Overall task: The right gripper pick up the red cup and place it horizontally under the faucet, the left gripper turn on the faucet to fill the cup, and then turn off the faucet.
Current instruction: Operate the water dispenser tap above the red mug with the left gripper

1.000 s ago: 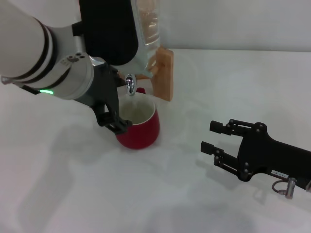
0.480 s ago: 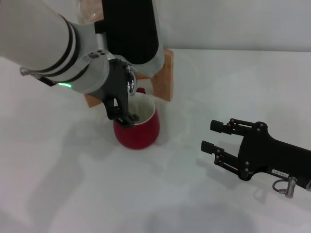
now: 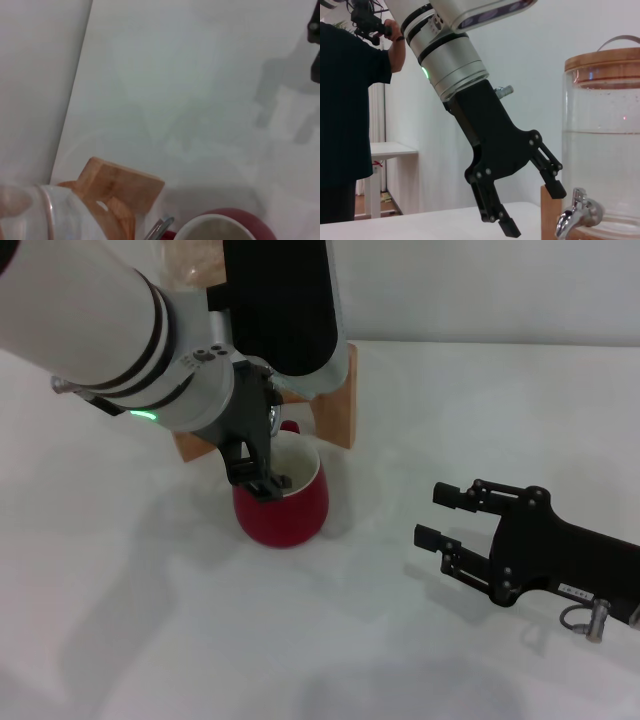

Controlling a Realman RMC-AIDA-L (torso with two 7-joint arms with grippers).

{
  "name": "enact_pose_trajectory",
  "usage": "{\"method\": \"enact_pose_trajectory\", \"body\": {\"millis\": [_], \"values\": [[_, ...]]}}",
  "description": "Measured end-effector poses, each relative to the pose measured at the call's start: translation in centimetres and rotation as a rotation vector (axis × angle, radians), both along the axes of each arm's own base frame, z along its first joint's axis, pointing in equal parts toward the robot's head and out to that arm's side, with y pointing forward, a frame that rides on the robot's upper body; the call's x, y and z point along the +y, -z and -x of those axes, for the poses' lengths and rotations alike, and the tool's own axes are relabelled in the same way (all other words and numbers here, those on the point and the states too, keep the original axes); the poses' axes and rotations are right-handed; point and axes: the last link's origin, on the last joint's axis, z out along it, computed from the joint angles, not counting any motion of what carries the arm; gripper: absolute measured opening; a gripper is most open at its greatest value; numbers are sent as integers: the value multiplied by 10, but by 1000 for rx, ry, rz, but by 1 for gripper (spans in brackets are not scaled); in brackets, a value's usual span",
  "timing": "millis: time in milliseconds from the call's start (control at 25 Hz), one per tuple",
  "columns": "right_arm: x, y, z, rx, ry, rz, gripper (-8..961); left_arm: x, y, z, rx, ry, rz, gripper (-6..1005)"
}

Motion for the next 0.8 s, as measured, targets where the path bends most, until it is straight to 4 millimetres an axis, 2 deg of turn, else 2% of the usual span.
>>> {"method": "enact_pose_trajectory", "body": {"millis": [800], "values": [[1,-1,-1,2,6,-7,467,6,9,-5,11,17,20,887]]}}
